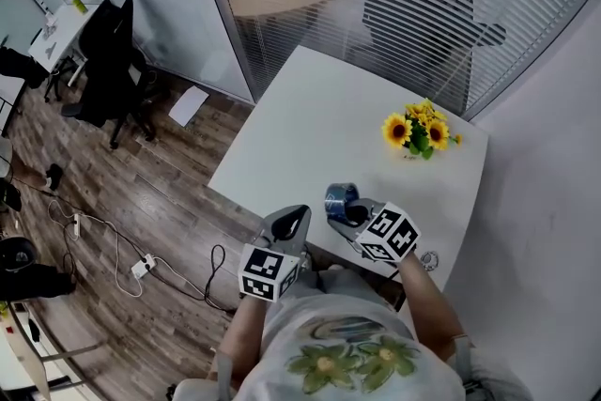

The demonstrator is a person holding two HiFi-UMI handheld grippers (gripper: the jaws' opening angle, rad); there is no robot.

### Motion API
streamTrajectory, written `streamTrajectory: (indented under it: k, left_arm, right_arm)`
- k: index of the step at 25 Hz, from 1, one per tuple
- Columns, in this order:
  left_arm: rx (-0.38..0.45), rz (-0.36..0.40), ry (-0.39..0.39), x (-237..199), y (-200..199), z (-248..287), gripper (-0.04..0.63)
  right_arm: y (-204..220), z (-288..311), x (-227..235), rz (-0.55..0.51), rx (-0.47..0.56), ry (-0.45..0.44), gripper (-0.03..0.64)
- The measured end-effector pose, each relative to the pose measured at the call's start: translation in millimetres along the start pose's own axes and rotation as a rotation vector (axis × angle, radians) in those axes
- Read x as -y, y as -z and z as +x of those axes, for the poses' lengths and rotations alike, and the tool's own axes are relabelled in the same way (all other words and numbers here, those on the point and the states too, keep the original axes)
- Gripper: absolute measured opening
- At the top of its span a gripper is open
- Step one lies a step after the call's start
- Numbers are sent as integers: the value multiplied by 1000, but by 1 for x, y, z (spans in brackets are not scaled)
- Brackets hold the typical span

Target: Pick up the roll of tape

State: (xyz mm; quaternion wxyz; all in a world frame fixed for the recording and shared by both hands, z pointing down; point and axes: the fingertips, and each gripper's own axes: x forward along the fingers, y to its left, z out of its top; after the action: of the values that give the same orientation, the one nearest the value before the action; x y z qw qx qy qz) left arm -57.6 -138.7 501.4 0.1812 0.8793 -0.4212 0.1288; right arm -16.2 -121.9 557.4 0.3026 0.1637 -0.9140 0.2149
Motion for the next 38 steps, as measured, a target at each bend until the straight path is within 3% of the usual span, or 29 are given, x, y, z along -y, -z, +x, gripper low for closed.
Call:
streamTrajectory:
  k: [11, 21, 31, 38]
  left_arm:
    - [7, 12, 4, 7, -4, 3, 6]
    - [29, 3, 24, 15, -19, 2, 5]
    - [36, 14, 36, 28, -22, -2, 5]
    - [53, 23, 56, 35, -32, -4, 5]
  right_arm:
    - [-27, -29, -2, -3, 210, 44, 60]
    - [-51, -56, -17, 21, 369, 1, 63]
    - [-55, -78, -33, 41, 461, -30, 63]
    - [-62, -95, -34, 46, 509, 10, 54]
